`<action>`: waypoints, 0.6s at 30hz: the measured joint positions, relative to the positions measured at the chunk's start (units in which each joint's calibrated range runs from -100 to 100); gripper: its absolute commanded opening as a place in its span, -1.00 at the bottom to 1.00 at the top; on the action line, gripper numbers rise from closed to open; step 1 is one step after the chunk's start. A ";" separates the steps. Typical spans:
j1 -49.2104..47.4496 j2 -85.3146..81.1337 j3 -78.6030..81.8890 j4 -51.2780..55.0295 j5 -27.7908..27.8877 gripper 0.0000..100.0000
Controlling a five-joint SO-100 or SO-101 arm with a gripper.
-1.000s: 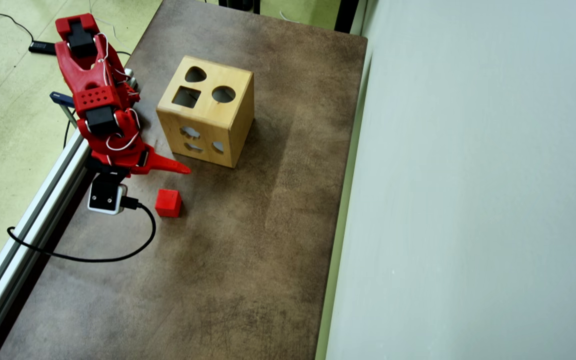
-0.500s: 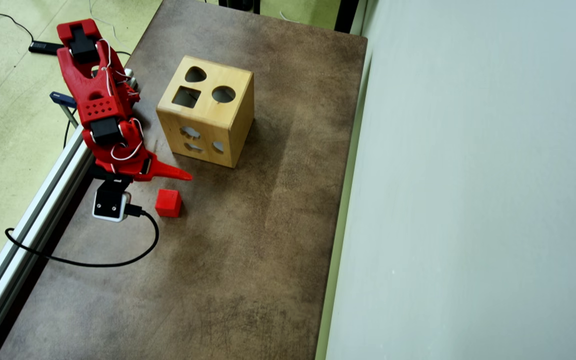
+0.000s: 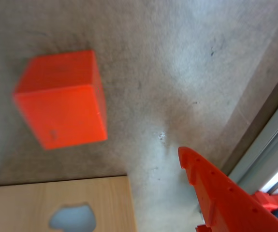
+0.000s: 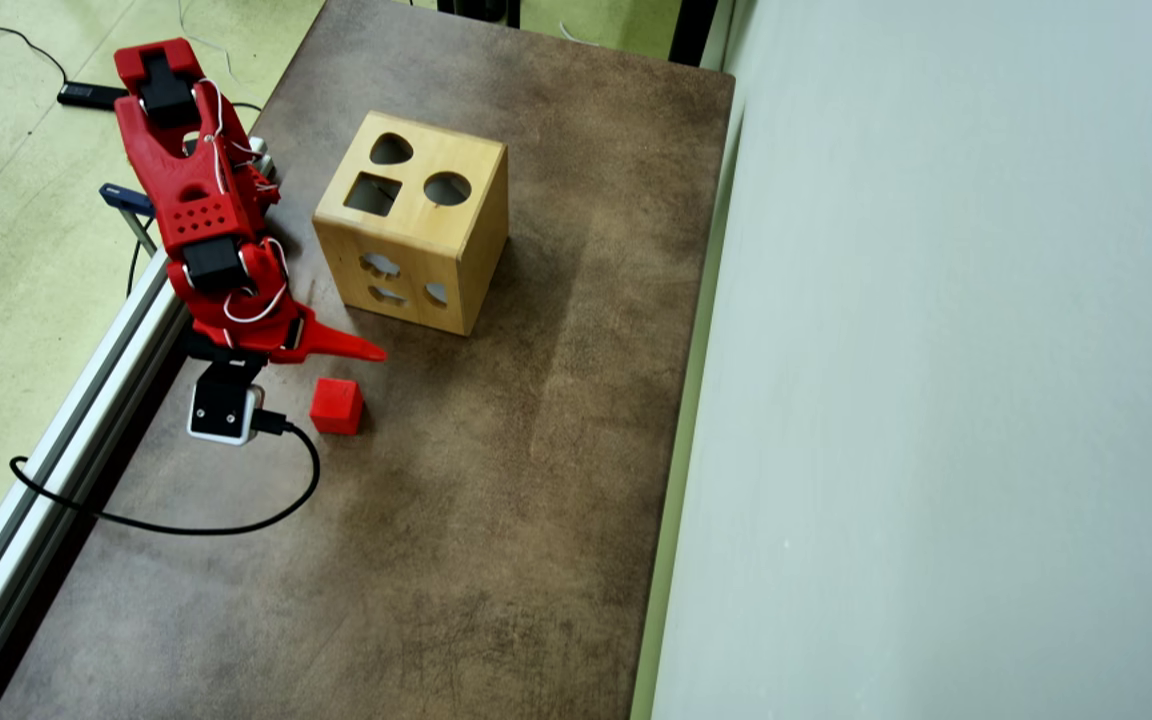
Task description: Pick and place the red cube on the square hole
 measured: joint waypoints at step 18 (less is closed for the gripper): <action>-2.87 5.59 -0.09 -14.04 -0.05 0.35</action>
